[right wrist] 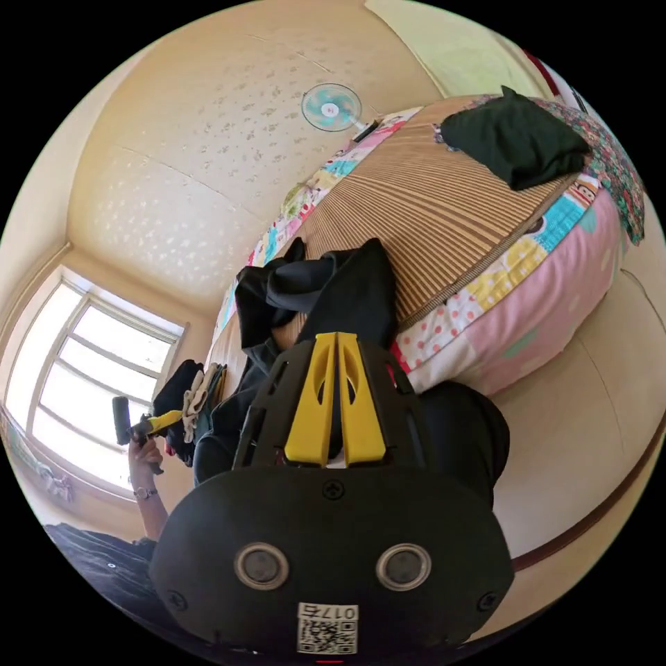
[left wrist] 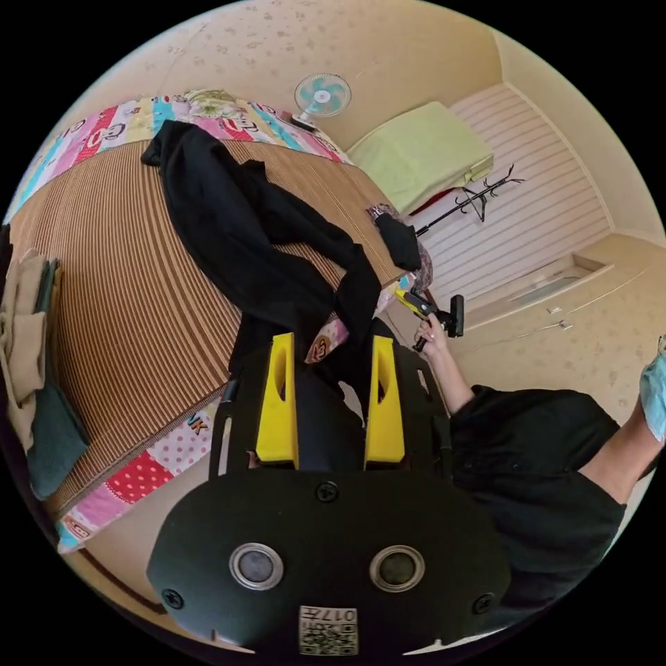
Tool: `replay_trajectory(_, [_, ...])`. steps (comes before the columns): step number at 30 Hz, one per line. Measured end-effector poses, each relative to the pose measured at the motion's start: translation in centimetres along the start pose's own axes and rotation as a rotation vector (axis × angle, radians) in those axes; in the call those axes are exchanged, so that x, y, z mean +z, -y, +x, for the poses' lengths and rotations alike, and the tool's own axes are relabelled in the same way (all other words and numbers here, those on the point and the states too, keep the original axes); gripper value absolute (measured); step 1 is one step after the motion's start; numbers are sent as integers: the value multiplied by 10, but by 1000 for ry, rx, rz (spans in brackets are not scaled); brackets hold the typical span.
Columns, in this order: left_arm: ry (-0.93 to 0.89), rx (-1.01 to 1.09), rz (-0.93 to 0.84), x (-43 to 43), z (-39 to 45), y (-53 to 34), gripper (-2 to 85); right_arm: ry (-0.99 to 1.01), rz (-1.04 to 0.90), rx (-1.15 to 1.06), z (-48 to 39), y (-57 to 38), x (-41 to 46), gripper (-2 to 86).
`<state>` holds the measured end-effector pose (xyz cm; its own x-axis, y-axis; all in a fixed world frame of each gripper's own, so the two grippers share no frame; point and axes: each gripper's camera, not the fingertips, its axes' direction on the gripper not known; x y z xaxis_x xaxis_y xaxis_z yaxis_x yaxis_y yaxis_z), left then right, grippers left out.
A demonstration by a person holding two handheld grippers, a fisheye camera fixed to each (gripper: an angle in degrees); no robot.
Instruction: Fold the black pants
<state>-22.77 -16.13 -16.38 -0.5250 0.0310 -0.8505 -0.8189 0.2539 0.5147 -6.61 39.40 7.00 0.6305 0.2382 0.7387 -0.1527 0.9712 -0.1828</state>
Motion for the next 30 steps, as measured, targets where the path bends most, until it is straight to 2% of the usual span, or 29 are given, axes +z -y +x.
replay_trajectory(2, [60, -54, -87, 31, -16, 28, 162, -17, 32, -115, -28, -7, 4, 8])
replay_trajectory(5, [-49, -52, -401, 120, -28, 52, 166, -2, -74, -192, -44, -6, 26, 7])
replay_trajectory(9, [202, -87, -450, 162, -27, 64, 95, 71, -119, -189, -37, -4, 39, 10])
replay_trajectory(14, [217, 16, -535, 172, -23, 74, 48, 132, -142, -183, -18, 1, 44, 12])
replay_trajectory(16, [94, 25, -438, 149, -24, 72, 24, 161, -162, -196, -15, 3, 46, 16])
replay_trajectory(18, [-147, 50, -160, 80, -18, 60, 7, 223, -182, -234, -15, 5, 44, 26])
replay_trajectory(21, [-393, 136, 146, -19, -4, 23, -2, 363, -215, -297, -17, 10, 39, 64])
replay_trajectory(24, [-543, 169, 390, -96, -7, -38, -4, 544, -265, -331, -18, 18, 37, 124])
replay_trajectory(26, [-572, 114, 466, -120, -22, -76, -3, 684, -407, -372, -25, 21, 52, 162])
replay_trajectory(28, [-547, 35, 470, -126, -40, -108, 3, 745, -520, -404, -31, 15, 68, 181])
replay_trajectory(30, [-412, -137, 420, -108, -66, -146, 35, 784, -607, -429, -39, 2, 85, 196])
